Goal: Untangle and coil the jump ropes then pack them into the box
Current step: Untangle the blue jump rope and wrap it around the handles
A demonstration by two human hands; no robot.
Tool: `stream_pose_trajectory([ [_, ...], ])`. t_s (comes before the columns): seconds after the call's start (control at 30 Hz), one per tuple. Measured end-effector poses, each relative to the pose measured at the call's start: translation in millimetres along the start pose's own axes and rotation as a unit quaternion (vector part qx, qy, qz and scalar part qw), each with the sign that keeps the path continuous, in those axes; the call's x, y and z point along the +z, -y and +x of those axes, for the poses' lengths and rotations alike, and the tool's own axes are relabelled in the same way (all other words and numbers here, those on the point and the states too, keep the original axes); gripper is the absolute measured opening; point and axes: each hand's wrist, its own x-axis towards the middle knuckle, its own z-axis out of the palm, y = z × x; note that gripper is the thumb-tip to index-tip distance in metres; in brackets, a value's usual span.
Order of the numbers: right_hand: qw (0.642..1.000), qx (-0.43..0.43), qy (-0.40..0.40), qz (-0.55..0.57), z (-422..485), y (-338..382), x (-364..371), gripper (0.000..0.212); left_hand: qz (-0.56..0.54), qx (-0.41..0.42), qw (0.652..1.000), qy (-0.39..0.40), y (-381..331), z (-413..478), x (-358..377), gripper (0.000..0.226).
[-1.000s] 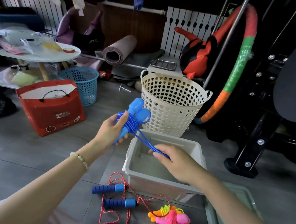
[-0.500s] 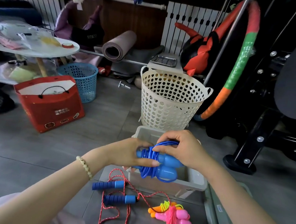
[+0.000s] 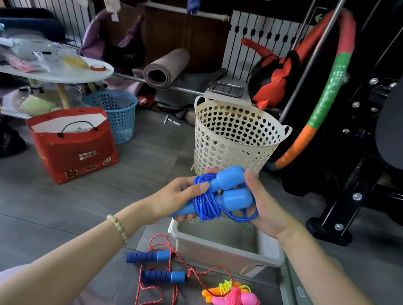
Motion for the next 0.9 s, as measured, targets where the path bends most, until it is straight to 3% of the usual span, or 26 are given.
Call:
stream_pose_trajectory([
  [0.2, 0.997, -0.011, -0.053, 0.047, -1.3, -1.0, 3.5, 0.042, -0.075, -0.047, 0.995, -0.043, -0.8, 5.1, 11.2, 0.058],
  [0.3, 0.987, -0.039, -0.151, -0.045, 0.8, -5.4, 18.3, 0.011, -0.091, -0.058, 0.990, -0.092, 1.3, 8.8, 18.7, 0.061],
  [0.43, 0.976, -0.057, -0.202, -0.051, 5.5, -10.9, 25.5, 0.012, -0.024, -0.098, 0.990, -0.103, 1.5, 12.2, 30.2, 0.059],
  [0.53, 0.972, -0.044, -0.222, -0.060, 8.7, -10.9, 24.1, 0.014, 0.034, -0.014, 0.986, -0.160, 6.6, 14.7, 36.2, 0.042],
  [0.6, 0.971, -0.038, -0.227, -0.065, 10.4, -9.9, 25.0, 0.020, 0.027, 0.052, 0.980, -0.189, 10.6, 14.2, 43.4, 0.036],
  [0.67, 0.975, -0.041, -0.212, -0.052, 12.5, -8.5, 26.3, 0.031, -0.001, 0.067, 0.972, -0.224, 9.4, 16.2, 45.9, 0.022],
  [0.73, 0.973, -0.059, -0.209, -0.079, 16.4, -12.3, 26.9, 0.039, -0.055, 0.029, 0.964, -0.259, 4.2, 19.7, 42.7, 0.014],
  [0.9, 0.906, -0.136, -0.291, -0.274, 24.3, -39.3, 30.5, 0.034, -0.203, -0.108, 0.946, -0.229, -2.1, 25.4, 40.0, 0.046],
])
